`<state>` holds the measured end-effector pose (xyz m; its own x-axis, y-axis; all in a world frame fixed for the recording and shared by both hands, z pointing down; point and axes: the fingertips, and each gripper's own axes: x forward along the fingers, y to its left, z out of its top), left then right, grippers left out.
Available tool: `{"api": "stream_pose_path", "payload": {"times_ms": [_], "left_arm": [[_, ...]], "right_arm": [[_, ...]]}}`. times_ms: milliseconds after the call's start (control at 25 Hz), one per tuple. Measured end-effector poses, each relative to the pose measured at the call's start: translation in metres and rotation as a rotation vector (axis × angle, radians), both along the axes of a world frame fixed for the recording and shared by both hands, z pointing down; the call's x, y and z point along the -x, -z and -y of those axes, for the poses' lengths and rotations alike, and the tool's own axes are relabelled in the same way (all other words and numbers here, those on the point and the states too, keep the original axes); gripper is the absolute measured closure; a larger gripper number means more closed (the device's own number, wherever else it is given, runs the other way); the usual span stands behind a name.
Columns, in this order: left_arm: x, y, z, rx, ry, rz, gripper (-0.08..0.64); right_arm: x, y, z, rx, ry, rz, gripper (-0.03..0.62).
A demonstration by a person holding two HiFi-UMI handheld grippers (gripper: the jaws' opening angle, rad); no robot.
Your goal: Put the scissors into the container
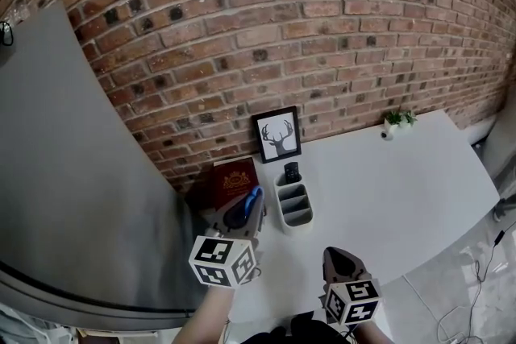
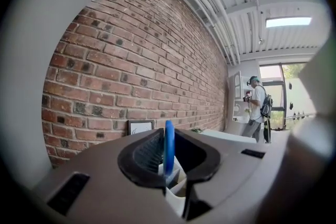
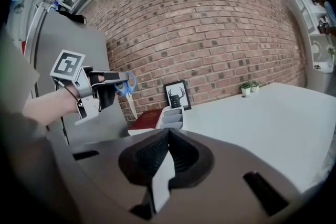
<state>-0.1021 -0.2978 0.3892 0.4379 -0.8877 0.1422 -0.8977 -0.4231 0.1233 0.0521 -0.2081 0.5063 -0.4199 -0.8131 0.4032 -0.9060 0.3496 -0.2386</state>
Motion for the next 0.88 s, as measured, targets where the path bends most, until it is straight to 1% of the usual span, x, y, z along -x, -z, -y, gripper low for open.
{"api": "stream_pose_path", "payload": {"times_ms": [480, 760, 880], "left_arm": [[-0.016, 0.01, 0.056, -0.027, 0.022, 0.011, 0.512], [-0.028, 0.001, 0.083, -0.009, 0.018, 0.011, 0.512], [-0.034, -0.005, 0.093, 0.008, 0.006, -0.008, 0.512]], "right_arm": [[-0.019, -0.006, 0.01, 0.017, -0.019, -0.008, 0.592], [-0.029, -0.008, 0.016, 0.018, -0.035, -0.008, 0.592], [-0.032, -0.009, 0.016, 0.023, -0.038, -0.008, 0.592]]}}
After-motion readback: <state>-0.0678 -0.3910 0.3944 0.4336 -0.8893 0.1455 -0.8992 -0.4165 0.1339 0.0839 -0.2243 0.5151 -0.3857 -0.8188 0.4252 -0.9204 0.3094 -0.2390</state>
